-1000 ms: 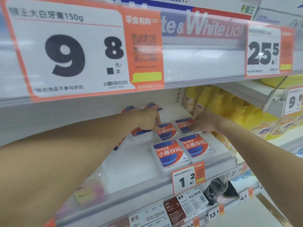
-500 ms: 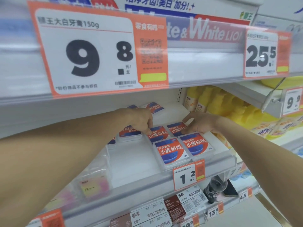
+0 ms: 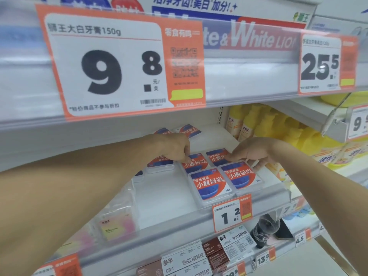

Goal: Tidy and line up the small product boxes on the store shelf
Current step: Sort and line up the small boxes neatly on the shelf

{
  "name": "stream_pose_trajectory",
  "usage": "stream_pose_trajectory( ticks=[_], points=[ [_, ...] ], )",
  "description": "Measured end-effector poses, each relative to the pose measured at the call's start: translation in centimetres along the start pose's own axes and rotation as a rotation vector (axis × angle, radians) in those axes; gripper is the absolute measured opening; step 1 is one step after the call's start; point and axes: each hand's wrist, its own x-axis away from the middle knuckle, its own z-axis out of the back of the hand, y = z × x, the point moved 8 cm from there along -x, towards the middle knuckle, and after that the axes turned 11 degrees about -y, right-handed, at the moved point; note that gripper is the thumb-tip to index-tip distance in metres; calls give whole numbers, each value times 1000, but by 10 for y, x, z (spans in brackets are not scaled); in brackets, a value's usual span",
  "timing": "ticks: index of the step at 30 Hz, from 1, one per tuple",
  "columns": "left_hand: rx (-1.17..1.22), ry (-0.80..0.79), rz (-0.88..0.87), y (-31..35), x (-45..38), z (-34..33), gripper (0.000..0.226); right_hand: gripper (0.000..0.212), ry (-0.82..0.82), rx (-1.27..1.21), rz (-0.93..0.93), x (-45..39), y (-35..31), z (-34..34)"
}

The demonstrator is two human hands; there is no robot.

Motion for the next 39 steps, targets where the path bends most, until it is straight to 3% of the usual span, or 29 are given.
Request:
stream_pose_trajectory(
  ticks=[4, 6, 10, 14, 16, 20, 22, 25, 27, 31, 34, 39],
  points=[
    [-3, 115, 31, -25, 4, 15, 47, 42, 493, 180, 252, 6, -50, 25],
    [-23, 85, 69, -45, 8, 18, 60, 28, 578, 209, 411, 9, -86, 20],
    [-70, -1, 121, -69, 12, 9, 75, 38, 441, 417, 332, -22, -139, -2],
    [-18, 52, 63, -70, 10, 8, 77, 79, 393, 296, 210, -64, -140, 1],
    [-41, 75, 42, -69, 11, 11, 74, 86, 414, 241, 159, -76, -133, 4],
    [-36, 125, -13, -68, 15, 24, 44, 68, 486, 186, 214, -63, -132, 17],
    [-6, 224, -21, -68, 20, 37, 42, 53, 462, -9, 321, -58, -125, 27],
    [266, 306, -36, -74, 20, 48, 30, 68, 430, -408, 508, -36, -105, 43],
    [429, 283, -35, -71, 18, 47, 23, 77, 400, -525, 524, -24, -84, 53],
    [614, 325, -43, -54, 15, 47, 18, 63, 258, -524, 538, -10, -52, 60],
    [838, 305, -80, -42, 11, 41, 28, 47, 210, -437, 533, -6, -42, 59],
    [906, 239, -37, -27, 7, 25, 24, 36, 54, -210, 418, -4, -43, 32]
  ],
)
